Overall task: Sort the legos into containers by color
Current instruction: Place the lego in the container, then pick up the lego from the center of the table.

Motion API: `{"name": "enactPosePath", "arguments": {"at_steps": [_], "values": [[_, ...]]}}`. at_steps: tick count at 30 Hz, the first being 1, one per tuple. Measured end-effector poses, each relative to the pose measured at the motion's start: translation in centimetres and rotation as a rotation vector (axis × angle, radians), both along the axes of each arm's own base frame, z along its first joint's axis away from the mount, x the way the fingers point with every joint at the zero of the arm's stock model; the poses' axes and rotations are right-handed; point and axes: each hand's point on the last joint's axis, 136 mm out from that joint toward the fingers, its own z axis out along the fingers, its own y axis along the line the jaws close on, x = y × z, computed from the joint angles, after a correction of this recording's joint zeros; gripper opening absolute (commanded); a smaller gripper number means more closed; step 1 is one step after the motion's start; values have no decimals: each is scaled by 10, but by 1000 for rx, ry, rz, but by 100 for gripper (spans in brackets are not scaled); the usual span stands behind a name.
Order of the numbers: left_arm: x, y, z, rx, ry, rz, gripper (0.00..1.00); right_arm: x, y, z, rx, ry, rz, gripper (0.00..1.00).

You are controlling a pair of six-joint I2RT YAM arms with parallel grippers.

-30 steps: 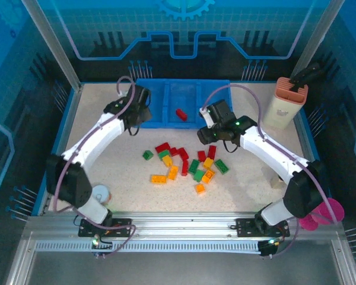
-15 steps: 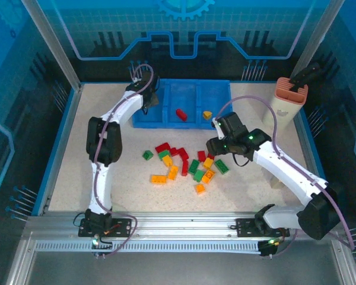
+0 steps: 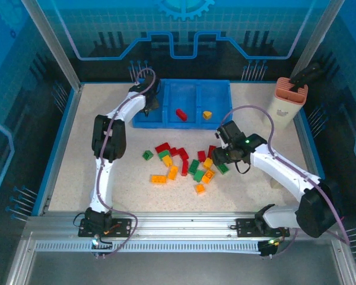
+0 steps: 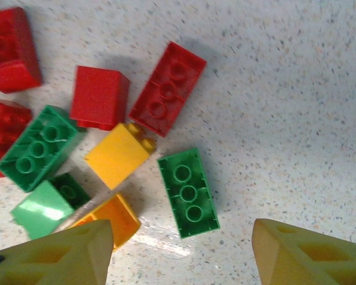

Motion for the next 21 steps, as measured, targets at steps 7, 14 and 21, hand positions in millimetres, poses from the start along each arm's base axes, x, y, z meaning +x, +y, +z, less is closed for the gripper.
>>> {"name": "enactPosePath", "arguments": {"at_steps": [7,14,21], "values": [[-8,-1,8,-8,-2,-11,53,-10,-9,-23,-22,60,-25,65],[-16,-2,44,-30,-56,-34,55,-5,-3,-22,12,45,-26,64],[-37,2,95,-37,-131,-58,56,14,5,-40,73,82,-106,64]]}}
